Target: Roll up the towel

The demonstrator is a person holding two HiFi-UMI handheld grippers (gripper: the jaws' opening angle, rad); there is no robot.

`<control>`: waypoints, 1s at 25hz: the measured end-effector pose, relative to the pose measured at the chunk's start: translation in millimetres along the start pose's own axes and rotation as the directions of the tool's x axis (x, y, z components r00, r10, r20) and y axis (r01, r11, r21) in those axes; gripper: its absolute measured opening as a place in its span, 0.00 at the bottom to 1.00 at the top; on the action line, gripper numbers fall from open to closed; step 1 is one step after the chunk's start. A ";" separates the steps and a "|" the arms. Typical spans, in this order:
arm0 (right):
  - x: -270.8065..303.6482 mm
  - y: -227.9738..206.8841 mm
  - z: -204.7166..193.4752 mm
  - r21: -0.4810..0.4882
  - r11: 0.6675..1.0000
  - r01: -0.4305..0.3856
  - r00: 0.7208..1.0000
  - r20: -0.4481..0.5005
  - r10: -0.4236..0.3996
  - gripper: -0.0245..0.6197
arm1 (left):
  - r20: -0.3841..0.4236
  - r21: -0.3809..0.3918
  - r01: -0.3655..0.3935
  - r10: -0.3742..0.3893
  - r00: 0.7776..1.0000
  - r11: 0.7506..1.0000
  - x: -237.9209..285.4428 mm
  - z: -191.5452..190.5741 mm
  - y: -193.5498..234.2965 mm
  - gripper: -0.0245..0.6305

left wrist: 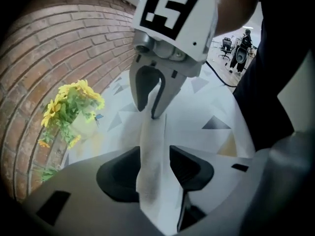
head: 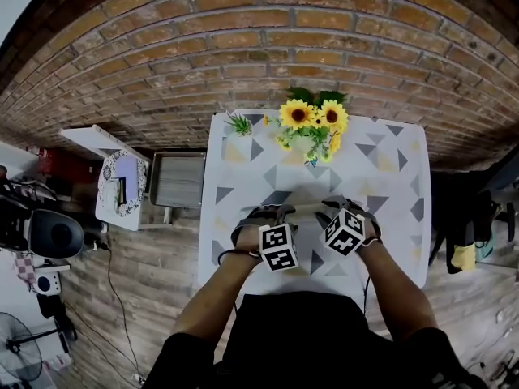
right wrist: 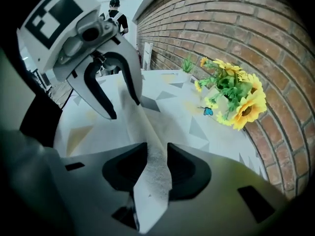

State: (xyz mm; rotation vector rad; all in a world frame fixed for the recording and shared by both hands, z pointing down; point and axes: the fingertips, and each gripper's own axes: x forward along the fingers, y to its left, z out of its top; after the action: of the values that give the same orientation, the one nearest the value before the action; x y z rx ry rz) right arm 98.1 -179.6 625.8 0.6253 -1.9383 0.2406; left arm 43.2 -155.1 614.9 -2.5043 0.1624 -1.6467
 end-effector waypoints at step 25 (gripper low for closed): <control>19.4 4.3 16.6 -0.096 0.995 -0.037 0.999 -0.023 0.035 0.33 | -0.028 -0.034 -0.030 0.029 0.999 0.999 22.7 -22.2 40.9 0.38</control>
State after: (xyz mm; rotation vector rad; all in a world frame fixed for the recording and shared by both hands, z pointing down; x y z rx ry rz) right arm 76.4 -189.3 636.2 0.5227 -1.9295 0.1741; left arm 31.3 -200.4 636.9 -2.4920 0.2310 -1.6822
